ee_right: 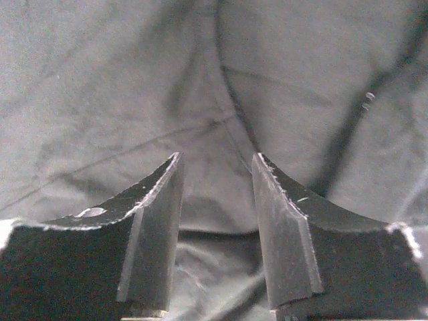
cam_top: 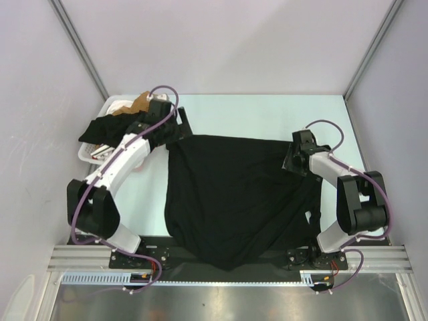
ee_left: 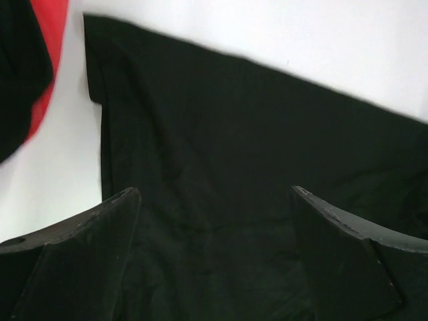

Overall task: Fold and stack the tank tops
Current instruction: Flatten the tank top out

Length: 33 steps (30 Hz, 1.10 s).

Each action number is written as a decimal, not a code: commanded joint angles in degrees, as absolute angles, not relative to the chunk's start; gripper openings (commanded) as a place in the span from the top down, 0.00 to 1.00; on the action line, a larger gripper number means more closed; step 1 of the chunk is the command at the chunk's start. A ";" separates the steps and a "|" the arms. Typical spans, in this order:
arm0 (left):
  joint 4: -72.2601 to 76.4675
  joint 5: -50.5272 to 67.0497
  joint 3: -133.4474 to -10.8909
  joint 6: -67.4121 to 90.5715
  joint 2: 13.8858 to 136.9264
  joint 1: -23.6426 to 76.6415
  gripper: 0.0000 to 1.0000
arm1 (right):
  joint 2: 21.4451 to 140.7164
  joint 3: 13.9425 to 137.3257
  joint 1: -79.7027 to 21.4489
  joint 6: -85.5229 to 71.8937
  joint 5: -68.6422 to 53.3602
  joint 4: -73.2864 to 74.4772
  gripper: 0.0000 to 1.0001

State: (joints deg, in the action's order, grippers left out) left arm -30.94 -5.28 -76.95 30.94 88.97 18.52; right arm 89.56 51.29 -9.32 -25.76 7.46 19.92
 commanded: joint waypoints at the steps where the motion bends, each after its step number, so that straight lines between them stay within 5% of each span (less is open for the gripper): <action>1: -28.31 -7.03 -70.78 30.06 82.64 20.47 0.03 | 92.89 55.28 -10.90 -24.78 13.10 20.39 0.51; 5: -26.20 -6.86 -64.17 30.85 77.53 20.83 0.05 | 94.57 55.81 -10.90 -25.22 13.71 19.16 0.57; 9: -25.75 -7.12 -60.12 30.85 73.66 21.27 0.05 | 94.57 56.51 -10.90 -25.40 14.32 19.07 0.72; 22: -25.75 -8.44 -56.43 31.38 71.37 22.15 0.06 | 97.03 56.78 -10.46 -24.87 14.33 18.28 0.65; 25: -25.66 -8.09 -56.08 31.29 71.37 22.15 0.06 | 97.30 56.60 -10.28 -25.14 13.62 17.76 0.73; 27: -25.49 -7.21 -55.81 31.38 71.54 22.24 0.08 | 96.86 56.43 -10.28 -25.49 14.06 17.67 0.92; 33: -23.82 -6.77 -53.62 30.59 72.86 23.38 0.20 | 91.85 54.50 -10.28 -25.75 15.73 16.61 0.94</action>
